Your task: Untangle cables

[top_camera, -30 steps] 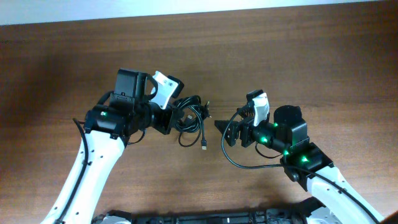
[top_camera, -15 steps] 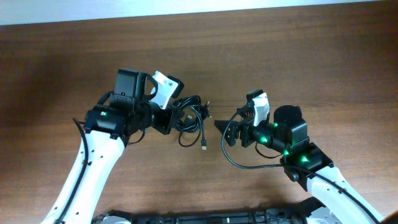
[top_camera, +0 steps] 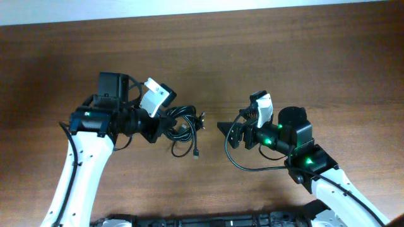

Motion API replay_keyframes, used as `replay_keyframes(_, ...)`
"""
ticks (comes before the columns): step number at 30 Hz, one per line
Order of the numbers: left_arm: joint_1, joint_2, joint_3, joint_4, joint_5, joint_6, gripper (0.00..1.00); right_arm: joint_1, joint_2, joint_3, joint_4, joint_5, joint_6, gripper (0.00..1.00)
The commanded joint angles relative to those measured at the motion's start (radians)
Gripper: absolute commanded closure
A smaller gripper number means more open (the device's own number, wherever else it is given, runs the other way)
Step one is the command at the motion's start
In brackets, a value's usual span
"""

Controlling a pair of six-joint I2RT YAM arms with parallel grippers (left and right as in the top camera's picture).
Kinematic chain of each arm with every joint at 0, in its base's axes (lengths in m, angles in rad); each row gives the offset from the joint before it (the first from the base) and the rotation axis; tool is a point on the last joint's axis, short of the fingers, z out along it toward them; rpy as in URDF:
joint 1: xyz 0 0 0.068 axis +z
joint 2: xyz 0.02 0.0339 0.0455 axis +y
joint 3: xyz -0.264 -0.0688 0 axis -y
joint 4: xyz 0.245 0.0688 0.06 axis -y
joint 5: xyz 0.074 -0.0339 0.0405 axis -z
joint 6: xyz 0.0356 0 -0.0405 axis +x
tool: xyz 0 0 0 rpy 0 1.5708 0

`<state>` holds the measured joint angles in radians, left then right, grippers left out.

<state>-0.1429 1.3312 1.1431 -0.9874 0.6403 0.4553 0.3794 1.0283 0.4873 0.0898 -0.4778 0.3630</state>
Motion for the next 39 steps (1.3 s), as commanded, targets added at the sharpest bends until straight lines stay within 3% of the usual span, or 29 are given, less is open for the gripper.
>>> replay_keyframes(1, 0.001, -0.028, 0.018, -0.003, 0.106, 0.148, 1.00, -0.005, 0.001, 0.005, 0.046, -0.054, -0.047, 0.02)
replay_keyframes(3, 0.001, -0.028, 0.018, -0.027, 0.142, 0.189, 1.00, -0.005, 0.001, 0.005, 0.200, -0.267, -0.154, 0.00)
replay_keyframes(5, -0.031, -0.028, 0.018, -0.067, 0.176, 0.241, 1.00, -0.005, 0.027, 0.005, 0.293, -0.411, -0.153, 0.10)
replay_keyframes(10, -0.163, -0.028, 0.017, -0.073, 0.103, 0.257, 1.00, 0.065, 0.135, 0.005, 0.312, -0.517, -0.154, 0.21)
replay_keyframes(12, -0.163, -0.028, 0.017, -0.073, 0.104, 0.257, 1.00, 0.107, 0.152, 0.005, 0.312, -0.517, -0.158, 0.37)
replay_keyframes(15, -0.163, -0.028, 0.017, -0.073, 0.104, 0.257, 0.98, 0.126, 0.156, 0.005, 0.319, -0.489, -0.157, 0.80)
replay_keyframes(17, -0.163, -0.028, 0.017, -0.073, 0.103, 0.257, 0.88, 0.126, 0.156, 0.005, 0.319, -0.417, -0.141, 0.96)
replay_keyframes(18, -0.162, -0.028, 0.017, -0.073, 0.103, 0.256, 0.71, 0.124, 0.156, 0.005, 0.319, -0.379, -0.123, 0.96)
replay_keyframes(21, -0.152, -0.028, 0.033, -0.064, 0.052, 0.130, 0.42, 0.124, 0.156, 0.005, 0.320, -0.321, -0.066, 0.96)
replay_keyframes(22, -0.134, -0.029, 0.061, -0.064, 0.040, 0.060, 0.14, 0.124, 0.156, 0.005, 0.332, -0.321, -0.066, 0.96)
replay_keyframes(23, -0.104, -0.029, 0.105, -0.064, 0.039, -0.013, 0.01, 0.124, 0.156, 0.005, 0.351, -0.321, -0.066, 0.96)
replay_keyframes(25, -0.049, -0.029, 0.138, -0.039, 0.039, -0.155, 0.01, 0.124, 0.156, 0.005, 0.395, -0.313, -0.037, 0.96)
replay_keyframes(28, 0.022, -0.028, 0.135, -0.021, -0.087, -0.515, 0.01, 0.124, 0.156, 0.005, 0.424, -0.153, 0.190, 0.96)
replay_keyframes(30, 0.026, -0.028, 0.121, -0.021, -0.114, -0.662, 0.01, 0.123, 0.156, 0.005, 0.425, -0.095, 0.333, 0.96)
replay_keyframes(31, 0.025, -0.028, 0.099, -0.016, -0.106, -0.700, 0.01, 0.123, 0.156, 0.005, 0.431, -0.060, 0.435, 0.96)
replay_keyframes(33, 0.011, -0.028, 0.049, -0.016, -0.106, -0.655, 0.04, 0.124, 0.156, 0.005, 0.471, -0.060, 0.492, 0.96)
replay_keyframes(35, 0.006, -0.028, -0.001, 0.012, -0.100, -0.655, 0.25, 0.124, 0.156, 0.005, 0.494, -0.060, 0.492, 0.96)
replay_keyframes(37, -0.011, -0.028, -0.039, 0.121, -0.015, -0.655, 0.34, 0.124, 0.156, 0.005, 0.487, -0.060, 0.491, 0.96)
replay_keyframes(39, -0.050, -0.028, -0.046, 0.171, -0.016, -0.655, 0.34, 0.124, 0.156, 0.005, 0.487, -0.060, 0.491, 0.96)
